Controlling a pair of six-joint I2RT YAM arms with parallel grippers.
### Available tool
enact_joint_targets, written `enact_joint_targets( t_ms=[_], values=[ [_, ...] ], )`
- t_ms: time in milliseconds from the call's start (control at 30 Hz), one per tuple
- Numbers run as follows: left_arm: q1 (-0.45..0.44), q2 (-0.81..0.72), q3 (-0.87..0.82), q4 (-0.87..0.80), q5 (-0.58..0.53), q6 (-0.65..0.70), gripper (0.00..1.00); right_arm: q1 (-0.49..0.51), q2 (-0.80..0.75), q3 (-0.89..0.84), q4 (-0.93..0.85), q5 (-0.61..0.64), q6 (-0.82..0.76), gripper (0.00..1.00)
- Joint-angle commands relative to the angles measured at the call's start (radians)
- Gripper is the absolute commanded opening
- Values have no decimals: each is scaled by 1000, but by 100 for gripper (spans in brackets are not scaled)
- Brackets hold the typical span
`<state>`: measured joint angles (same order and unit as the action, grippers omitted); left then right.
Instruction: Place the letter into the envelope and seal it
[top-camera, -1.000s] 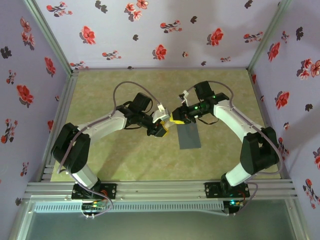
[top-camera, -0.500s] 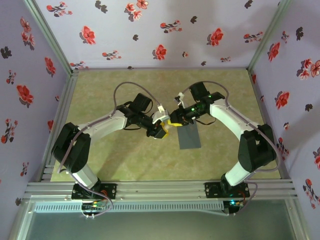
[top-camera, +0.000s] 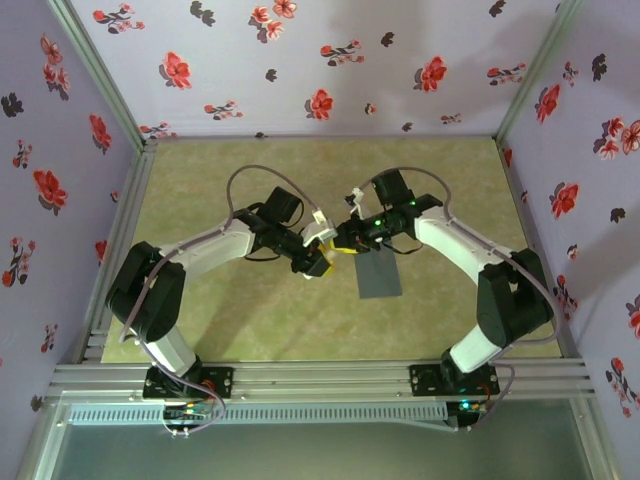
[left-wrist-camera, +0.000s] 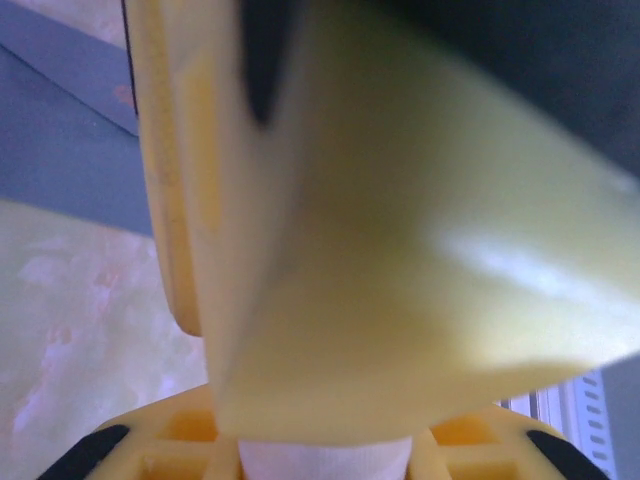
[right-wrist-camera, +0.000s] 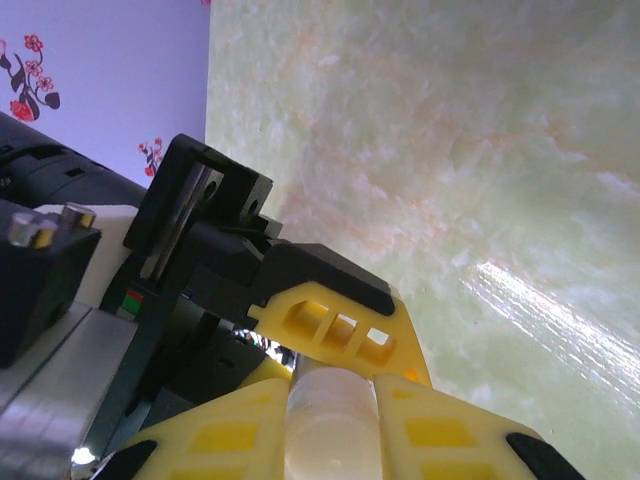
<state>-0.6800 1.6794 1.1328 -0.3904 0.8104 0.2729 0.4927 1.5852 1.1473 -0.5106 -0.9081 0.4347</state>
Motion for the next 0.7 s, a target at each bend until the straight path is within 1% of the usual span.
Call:
enact_joint_targets(
  t_ms=[0, 333, 667],
  values=[
    [-18, 3, 30, 233, 30, -65, 0, 107, -6, -37, 105, -69, 72, 12],
    [-6, -17, -22, 421, -20, -158, 0, 148, -4, -95, 271, -64, 191, 10],
    [24, -18, -21, 490, -28, -185, 0, 188, 27, -105, 337, -68, 237, 9]
  ],
)
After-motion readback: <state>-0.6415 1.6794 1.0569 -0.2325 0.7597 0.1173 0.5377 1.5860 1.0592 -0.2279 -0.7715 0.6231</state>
